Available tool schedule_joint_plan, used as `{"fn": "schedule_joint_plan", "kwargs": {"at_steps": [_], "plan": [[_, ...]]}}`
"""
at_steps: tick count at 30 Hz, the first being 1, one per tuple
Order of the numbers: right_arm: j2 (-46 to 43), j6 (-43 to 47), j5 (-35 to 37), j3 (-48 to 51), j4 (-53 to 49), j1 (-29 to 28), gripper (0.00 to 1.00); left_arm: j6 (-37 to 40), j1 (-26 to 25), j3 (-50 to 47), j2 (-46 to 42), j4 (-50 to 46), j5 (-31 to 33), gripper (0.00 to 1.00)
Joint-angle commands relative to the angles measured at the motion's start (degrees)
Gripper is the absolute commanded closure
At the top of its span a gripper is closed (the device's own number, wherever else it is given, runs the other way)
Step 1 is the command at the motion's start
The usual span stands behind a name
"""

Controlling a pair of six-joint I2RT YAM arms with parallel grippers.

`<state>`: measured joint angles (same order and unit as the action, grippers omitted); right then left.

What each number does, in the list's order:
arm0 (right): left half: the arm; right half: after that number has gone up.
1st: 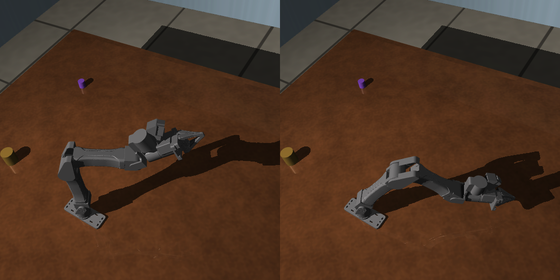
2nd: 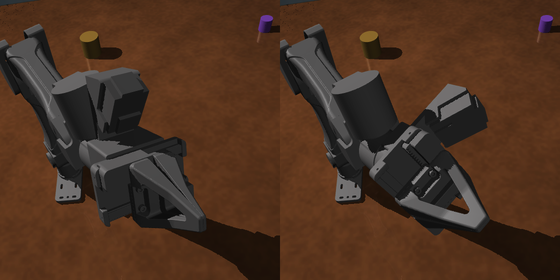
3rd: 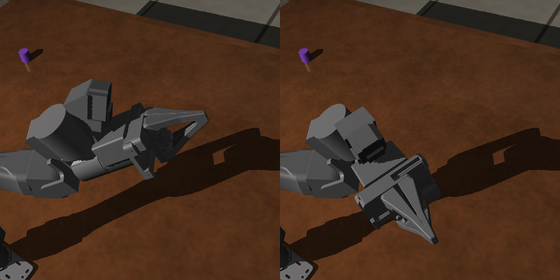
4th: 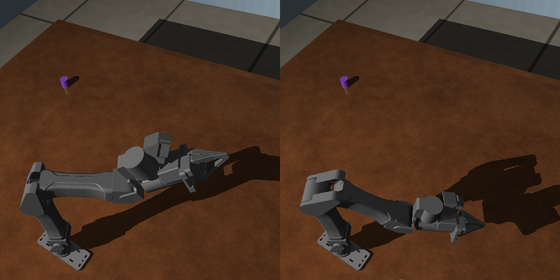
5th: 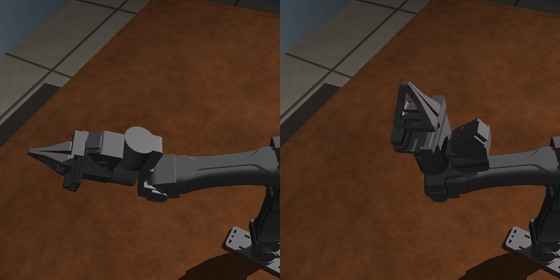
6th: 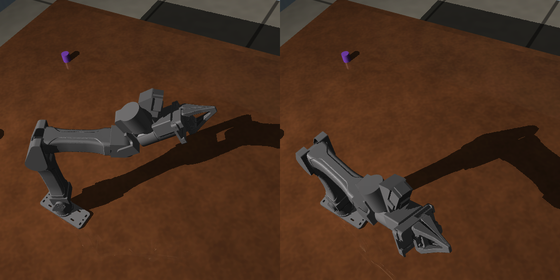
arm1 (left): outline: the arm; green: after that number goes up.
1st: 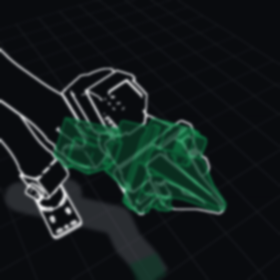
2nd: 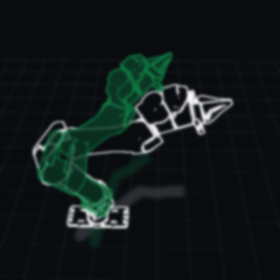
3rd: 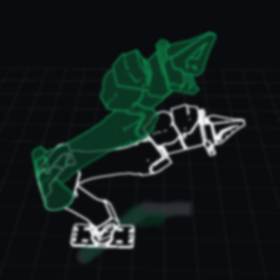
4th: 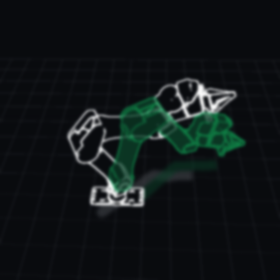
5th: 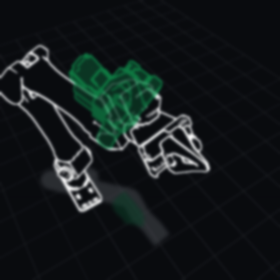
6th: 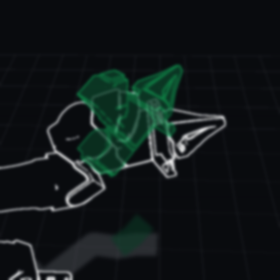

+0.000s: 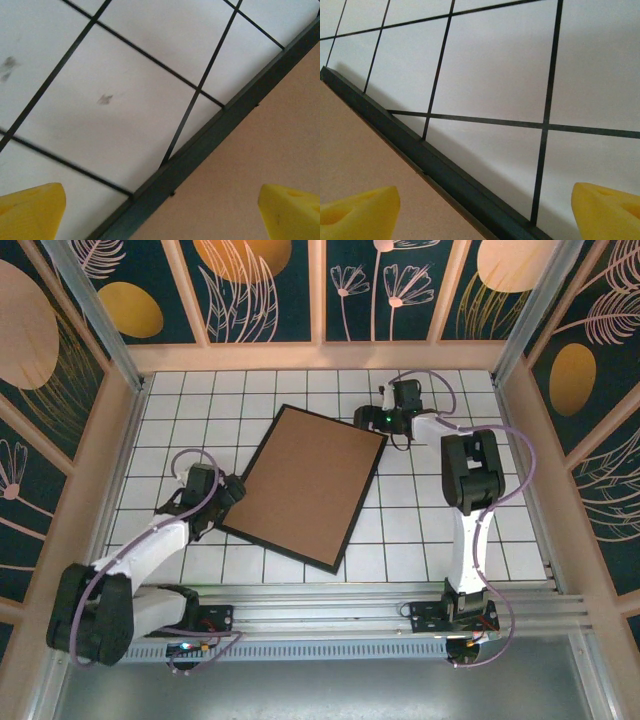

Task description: Put the photo into the frame

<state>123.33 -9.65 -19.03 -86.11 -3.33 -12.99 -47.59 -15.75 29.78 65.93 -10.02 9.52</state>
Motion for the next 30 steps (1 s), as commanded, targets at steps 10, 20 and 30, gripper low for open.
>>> {"fn": "schedule_joint_plan", "kwargs": {"at_steps": [10,20,30], "plan": [[4.63,1.47,-7.66,-5.26,-3.97,0.04,0.11,-5.35,-0.47,-3.92,-3.09,-8.77,-10.65,0.02],[3.91,2.88,-11.74,-4.94,-8.57,1.58,0.12,-5.68,-0.47,-4.58,2.35,2.37,-19.34,0.02],[-4.56,0.75,-16.65,6.65,-6.10,5.11,0.16,-3.27,-0.42,3.09,12.17,12.84,-17.67,0.03]]}}
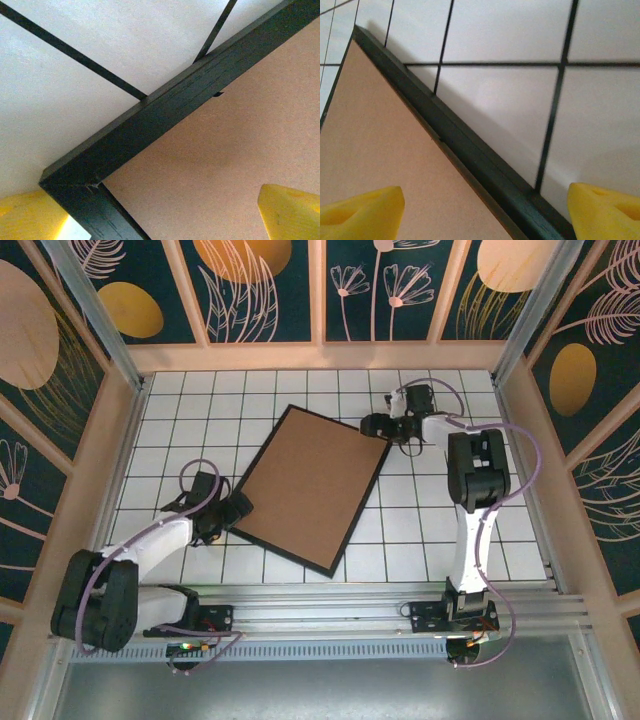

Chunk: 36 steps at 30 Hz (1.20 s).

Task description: Put the photo into the frame

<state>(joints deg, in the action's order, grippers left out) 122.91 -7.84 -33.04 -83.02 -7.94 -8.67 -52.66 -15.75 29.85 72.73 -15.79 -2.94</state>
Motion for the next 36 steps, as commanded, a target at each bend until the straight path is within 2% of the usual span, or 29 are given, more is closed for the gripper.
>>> {"fn": "schedule_joint_plan", "kwargs": {"at_steps": [1,8,14,16,20,23,36], "plan": [[-5.14,-1.37,-2.67,4.96,-0.97,0.98,0.16,2.15,-0.35,4.30,6.76,19.23,-4.93,0.02],[-14.30,-5.54,-1.28,17.19,2.56,2.00,0.17,4.40,0.16,15.64,20.14,24.18,-5.36,0.03],[-21.72,-8.85,3.89,26.39,5.03,2.10,0.17,7.55,1.20,30.43,32.91,23.37,-4.93,0.05],[-23.33,-8.64,6.65,27.81,4.08,1.87,0.17,8.91,1.60,34.87,36.20,21.80,-4.25,0.05],[-26.88,-6.34,17.00,29.40,2.02,1.84,0.17,10.61,2.40,40.75,41.22,20.68,-2.99,0.05],[-27.92,-4.23,21.22,28.51,0.19,1.48,0.17,11.83,2.57,44.28,44.10,19.51,-3.04,0.05],[-26.20,-0.64,25.41,25.61,-5.43,-1.42,0.18,14.17,2.61,46.80,44.70,17.54,-1.72,0.04]]}}
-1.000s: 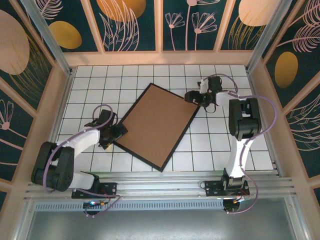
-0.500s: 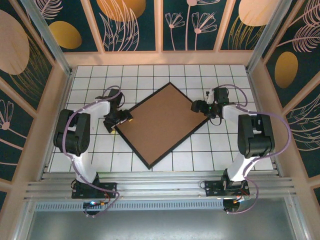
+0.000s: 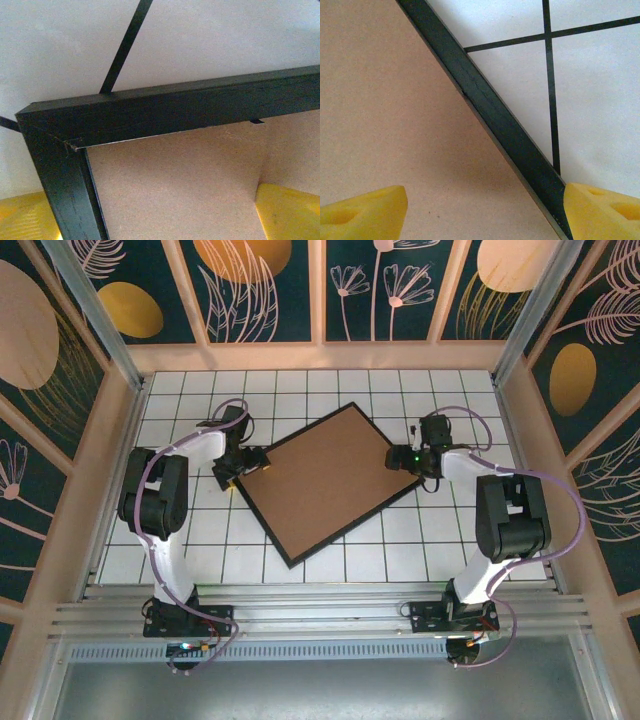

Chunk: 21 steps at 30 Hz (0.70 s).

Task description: Put the photo into the frame

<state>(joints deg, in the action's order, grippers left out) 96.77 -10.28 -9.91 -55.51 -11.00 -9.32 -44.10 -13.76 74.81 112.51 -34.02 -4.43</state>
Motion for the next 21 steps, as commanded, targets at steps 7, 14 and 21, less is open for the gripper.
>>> {"fn": "schedule_joint_plan", "kwargs": {"at_steps": [7,14,21], "plan": [[1.57,2.91,2.99,-2.75,-4.74,-1.69,0.19,5.86,0.58,1.40,4.85,36.04,-0.51,0.04],[2.23,3.60,4.11,-3.73,-6.33,-2.06,0.19,5.86,0.58,1.57,5.12,36.22,-0.89,0.04],[2.73,3.87,3.85,-3.88,-7.32,-2.10,0.19,6.08,0.61,2.09,5.60,36.20,-0.76,0.03]]}}
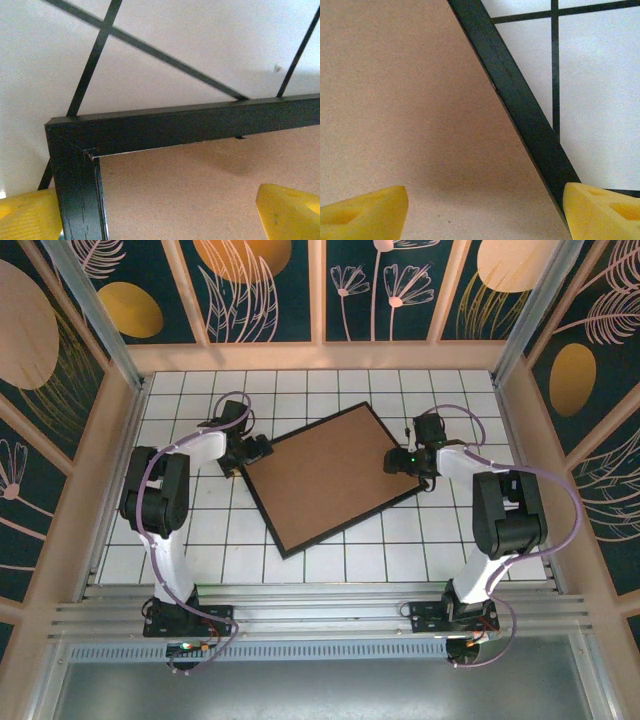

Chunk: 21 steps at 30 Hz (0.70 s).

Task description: Put the photo into the frame

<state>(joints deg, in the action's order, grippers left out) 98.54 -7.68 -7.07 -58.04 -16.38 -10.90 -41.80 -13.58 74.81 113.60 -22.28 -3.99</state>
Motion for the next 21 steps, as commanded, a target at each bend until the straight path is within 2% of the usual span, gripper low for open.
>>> {"fn": "schedule_joint_plan", "kwargs": {"at_steps": [1,12,21], "plan": [[1.01,1.35,1.14,-1.29,-2.14,-0.50,0.19,3.77,0.46,2.08,4.61,24.48,-1.22,0.03],[1.01,1.79,0.68,-1.10,-3.69,-0.37,0.18,3.92,0.46,2.10,4.81,24.74,-1.11,0.03],[-1.26,1.01,-9.45,0.18,-2.41,0.52,0.19,4.21,0.46,2.85,5.61,24.87,-1.79,0.03]]}}
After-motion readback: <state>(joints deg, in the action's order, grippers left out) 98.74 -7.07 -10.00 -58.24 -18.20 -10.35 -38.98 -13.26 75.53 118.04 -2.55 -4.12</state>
